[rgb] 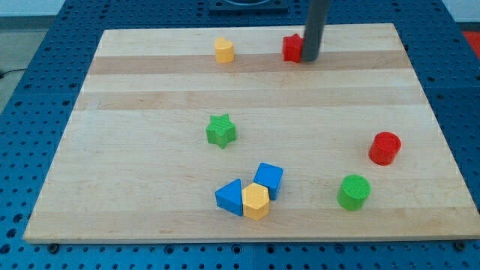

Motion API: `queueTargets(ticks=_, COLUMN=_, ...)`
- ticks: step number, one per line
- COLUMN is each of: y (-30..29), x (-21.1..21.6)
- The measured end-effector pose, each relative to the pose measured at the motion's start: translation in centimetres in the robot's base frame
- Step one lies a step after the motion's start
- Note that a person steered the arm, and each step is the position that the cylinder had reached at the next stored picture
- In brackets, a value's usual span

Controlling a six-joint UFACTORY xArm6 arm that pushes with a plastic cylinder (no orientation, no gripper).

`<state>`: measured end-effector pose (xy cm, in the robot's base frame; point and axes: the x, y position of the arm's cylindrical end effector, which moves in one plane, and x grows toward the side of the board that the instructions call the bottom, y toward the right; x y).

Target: Push the red star to the top of the board

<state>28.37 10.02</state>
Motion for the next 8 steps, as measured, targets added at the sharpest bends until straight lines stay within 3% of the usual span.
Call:
queueTargets(ticks=1, y=1.4, x=4.6)
queueTargets(ticks=2, y=-3.1, x=3.8)
queueTargets(ticks=3, y=-3.1, x=-0.1)
queueTargets(ticks=5, y=-4.5, x=3.5)
queueTargets(ticks=6, y=-1.6, x=1.6)
queueTargets(ticks=8, y=-3.7, x=0.5)
